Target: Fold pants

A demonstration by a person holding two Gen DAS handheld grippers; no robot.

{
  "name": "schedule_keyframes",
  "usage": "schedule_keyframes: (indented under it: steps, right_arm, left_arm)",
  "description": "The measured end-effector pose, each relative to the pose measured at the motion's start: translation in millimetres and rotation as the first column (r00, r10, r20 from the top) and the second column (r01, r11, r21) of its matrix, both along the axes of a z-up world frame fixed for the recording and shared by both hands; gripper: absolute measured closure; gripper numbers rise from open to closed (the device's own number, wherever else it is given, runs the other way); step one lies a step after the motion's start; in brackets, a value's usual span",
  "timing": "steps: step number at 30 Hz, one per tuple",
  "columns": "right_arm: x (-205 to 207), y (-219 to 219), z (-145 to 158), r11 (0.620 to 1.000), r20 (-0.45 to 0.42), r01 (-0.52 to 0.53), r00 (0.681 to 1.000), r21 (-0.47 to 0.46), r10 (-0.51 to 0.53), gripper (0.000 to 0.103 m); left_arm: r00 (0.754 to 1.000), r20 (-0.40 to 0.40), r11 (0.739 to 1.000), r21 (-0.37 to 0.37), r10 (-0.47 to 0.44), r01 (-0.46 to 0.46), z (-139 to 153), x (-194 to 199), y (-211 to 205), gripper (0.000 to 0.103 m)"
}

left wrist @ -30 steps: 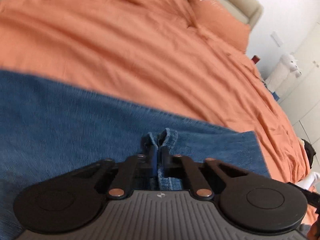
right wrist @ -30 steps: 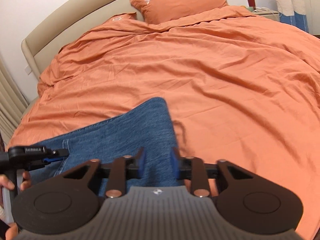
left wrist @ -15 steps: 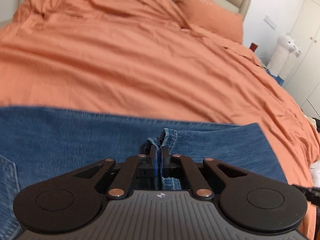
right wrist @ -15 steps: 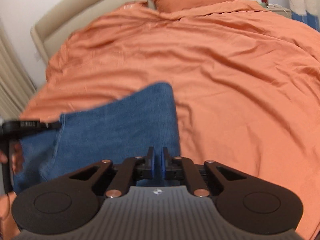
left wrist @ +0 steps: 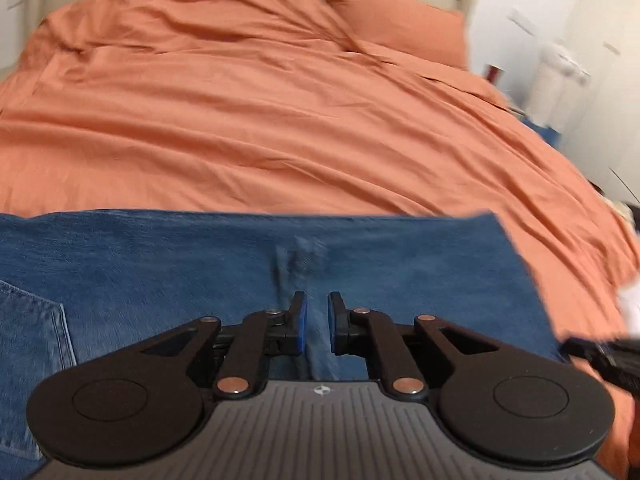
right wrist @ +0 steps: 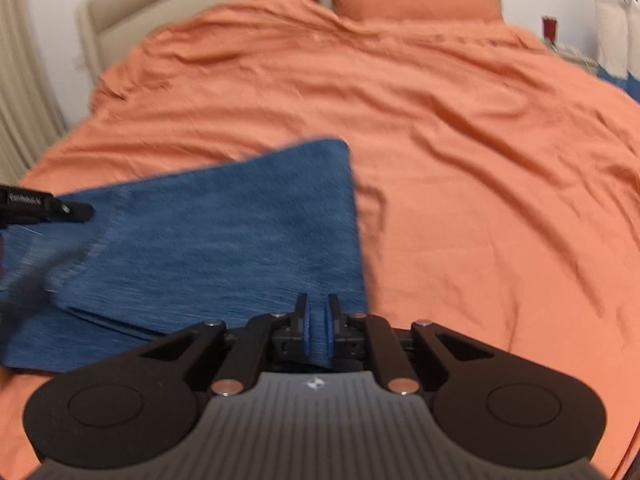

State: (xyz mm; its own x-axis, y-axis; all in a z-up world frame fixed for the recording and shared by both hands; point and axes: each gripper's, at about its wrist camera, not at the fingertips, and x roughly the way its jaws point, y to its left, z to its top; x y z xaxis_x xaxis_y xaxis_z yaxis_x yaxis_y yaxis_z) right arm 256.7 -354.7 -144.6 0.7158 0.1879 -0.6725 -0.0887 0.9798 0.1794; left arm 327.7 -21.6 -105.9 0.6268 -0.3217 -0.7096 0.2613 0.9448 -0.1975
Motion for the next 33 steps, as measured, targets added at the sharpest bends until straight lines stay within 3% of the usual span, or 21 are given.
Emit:
schedule_keyframes:
  steps: [3, 5, 10, 13, 19, 23, 25, 30, 31, 33]
  right_arm:
    - [-9, 16, 6, 0.997, 0.050, -0.083, 0.995, 0.001, 0.083, 0.099]
    - [-10, 30, 2, 0.991, 0.044, -0.122, 0.991, -0.052, 0.124, 0.099]
    - [-7, 46, -17, 0.978, -0.003, -0.170, 0.985, -0.118, 0.171, 0.098]
    - [-5, 49, -25, 0.972, -0.017, -0.187, 0.982, -0.141, 0.186, 0.098]
    - [-1, 52, -35, 0.963, -0.015, -0.205, 0.979, -0.173, 0.205, 0.099]
    - [-3, 53, -33, 0.962, -0.008, -0.200, 0.979, -0.184, 0.202, 0.099]
    - [-4, 56, -32, 0.960, -0.003, -0.197, 0.980, -0.201, 0.200, 0.099]
    - [-11, 66, -26, 0.940, 0.045, -0.192, 0.976, -0.282, 0.213, 0.098]
    - [-13, 66, -24, 0.943, 0.056, -0.181, 0.977, -0.278, 0.205, 0.096]
    - [-15, 65, -18, 0.952, 0.067, -0.169, 0.979, -0.255, 0.192, 0.080]
  left_arm:
    - [0.997, 0.009, 0.997, 0.038, -0.074, 0.073, 0, -26, -15, 0.093]
    - [0.995, 0.025, 0.992, 0.086, -0.092, 0.089, -5, -38, -25, 0.093]
    - [0.996, -0.032, 0.988, 0.127, -0.080, 0.084, -34, -44, -32, 0.093]
    - [0.996, -0.061, 0.989, 0.127, -0.065, 0.072, -46, -42, -31, 0.098]
    - [0.996, -0.086, 0.994, 0.102, -0.031, 0.040, -54, -37, -28, 0.098]
    - [0.998, -0.058, 0.991, 0.128, -0.027, 0.034, -42, -45, -32, 0.097]
    - [0.999, -0.053, 0.995, 0.099, -0.009, 0.014, -32, -52, -29, 0.090]
    - [0.998, -0.058, 1.000, 0.011, 0.012, -0.011, 1, -71, 3, 0.086]
    - [0.998, -0.057, 1.000, 0.003, 0.015, -0.014, 8, -74, 13, 0.086]
    - [0.998, -0.052, 1.000, -0.003, 0.026, -0.026, 24, -80, 33, 0.085]
